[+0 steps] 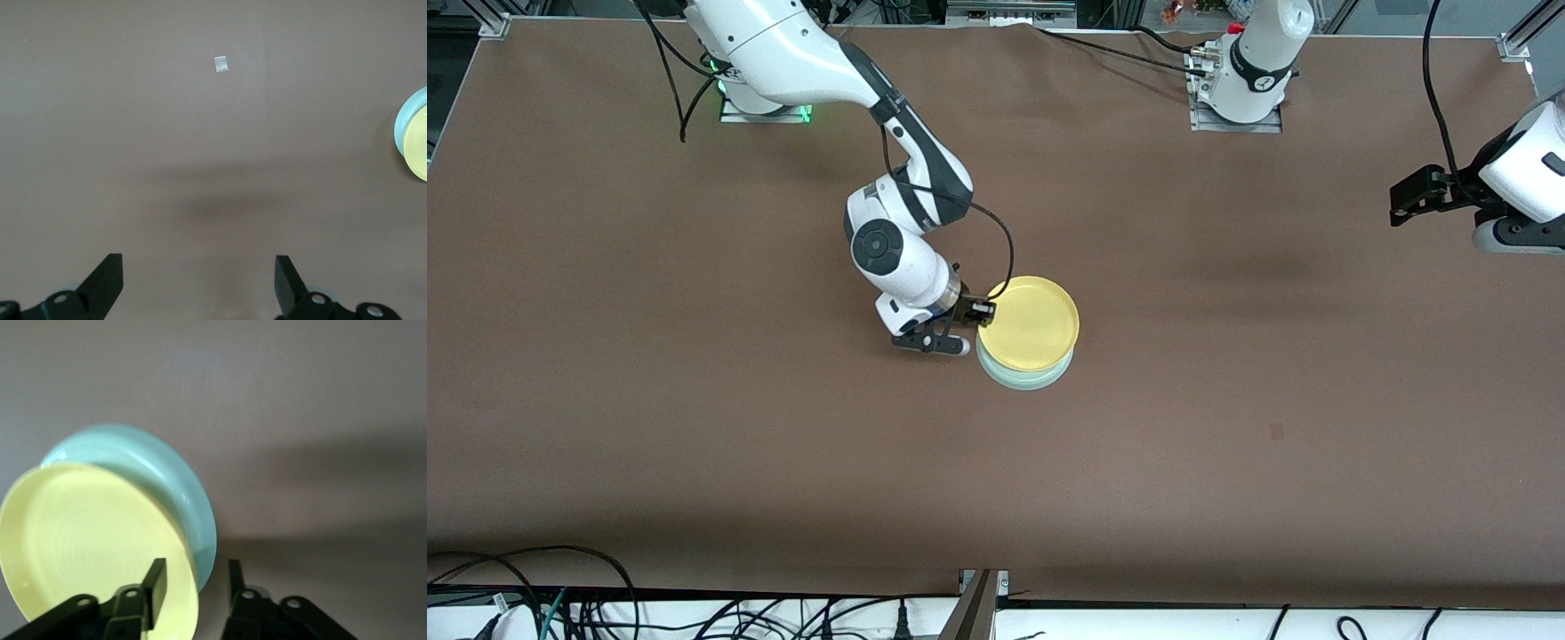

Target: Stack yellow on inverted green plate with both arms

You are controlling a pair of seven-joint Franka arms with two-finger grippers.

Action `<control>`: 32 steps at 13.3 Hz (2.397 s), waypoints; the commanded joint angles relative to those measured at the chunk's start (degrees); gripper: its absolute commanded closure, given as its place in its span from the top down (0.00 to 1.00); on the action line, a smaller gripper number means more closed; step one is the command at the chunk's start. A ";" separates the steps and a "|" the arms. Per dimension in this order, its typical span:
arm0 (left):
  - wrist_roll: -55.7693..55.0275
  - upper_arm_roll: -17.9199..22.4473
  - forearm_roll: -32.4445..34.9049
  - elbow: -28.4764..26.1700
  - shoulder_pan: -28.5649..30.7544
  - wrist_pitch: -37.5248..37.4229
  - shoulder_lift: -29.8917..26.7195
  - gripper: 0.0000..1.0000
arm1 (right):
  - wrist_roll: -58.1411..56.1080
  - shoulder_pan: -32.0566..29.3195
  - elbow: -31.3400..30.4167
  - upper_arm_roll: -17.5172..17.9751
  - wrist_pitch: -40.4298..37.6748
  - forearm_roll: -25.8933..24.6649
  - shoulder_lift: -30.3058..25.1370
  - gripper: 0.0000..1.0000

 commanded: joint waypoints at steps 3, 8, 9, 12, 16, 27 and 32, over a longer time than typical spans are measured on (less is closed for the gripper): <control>5.73 0.79 -3.27 -8.95 1.91 5.55 -5.76 1.00 | -5.50 -5.76 11.57 -4.38 -22.97 -3.09 -2.47 1.00; 5.73 0.35 -3.10 -7.54 1.65 5.81 -5.06 1.00 | -20.71 -13.59 15.91 -9.38 -39.45 -3.63 -6.60 1.00; 5.73 0.35 -3.10 -6.49 1.47 5.73 -5.06 1.00 | -23.35 -14.47 15.91 -11.22 -41.64 -3.63 -8.52 1.00; 5.12 0.44 -3.10 -5.70 1.73 5.55 -4.71 1.00 | -33.27 -14.92 18.01 -19.13 -53.33 -6.43 -13.44 1.00; 4.94 0.61 -3.01 -2.09 1.82 5.64 -2.61 1.00 | -38.22 -18.51 18.21 -18.38 -58.10 -11.79 -21.78 1.00; 5.56 0.61 -2.40 1.25 2.35 5.81 -0.67 1.00 | -38.23 -31.61 5.64 -5.18 -59.50 -21.91 -40.44 1.00; 5.73 0.44 -2.30 1.16 2.26 5.81 -0.14 1.00 | -37.87 -31.44 7.21 -5.62 -62.85 -21.47 -38.08 1.00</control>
